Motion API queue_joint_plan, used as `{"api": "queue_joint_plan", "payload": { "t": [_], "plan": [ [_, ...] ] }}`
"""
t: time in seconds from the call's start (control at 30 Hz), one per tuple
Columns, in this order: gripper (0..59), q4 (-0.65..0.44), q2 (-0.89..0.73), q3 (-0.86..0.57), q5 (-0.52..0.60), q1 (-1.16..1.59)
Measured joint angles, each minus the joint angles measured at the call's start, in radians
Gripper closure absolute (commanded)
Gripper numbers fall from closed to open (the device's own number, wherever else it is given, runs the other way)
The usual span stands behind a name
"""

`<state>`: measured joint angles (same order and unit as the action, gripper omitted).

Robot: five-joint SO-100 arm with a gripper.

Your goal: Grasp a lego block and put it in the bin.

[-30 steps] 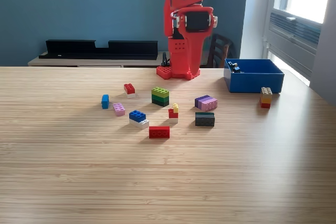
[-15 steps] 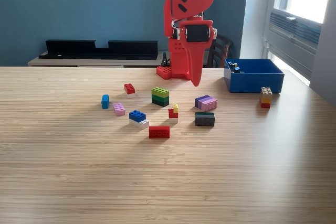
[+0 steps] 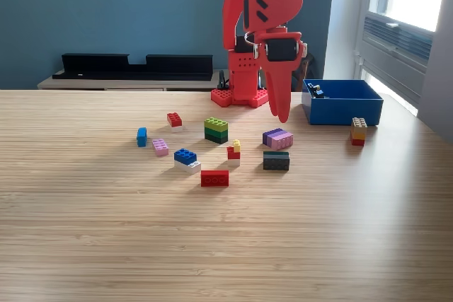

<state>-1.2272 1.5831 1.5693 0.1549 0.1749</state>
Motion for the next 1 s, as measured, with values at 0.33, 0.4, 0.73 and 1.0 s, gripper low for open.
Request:
{"api": "queue_joint_plan", "payload": {
  "t": [0.33,0.4,0.73,1.0],
  "plan": [
    [33.1,-0.006,-0.227,-0.061,0.043,0.015],
    [33.1,-0.011,-0.252,-0.078,0.044,0.017],
    [33.7,-0.011,-0.397,-0.190,0.044,0.015],
    [53.0,-0.029,-0.502,-0.295,0.080,0.015]
  ]
}}
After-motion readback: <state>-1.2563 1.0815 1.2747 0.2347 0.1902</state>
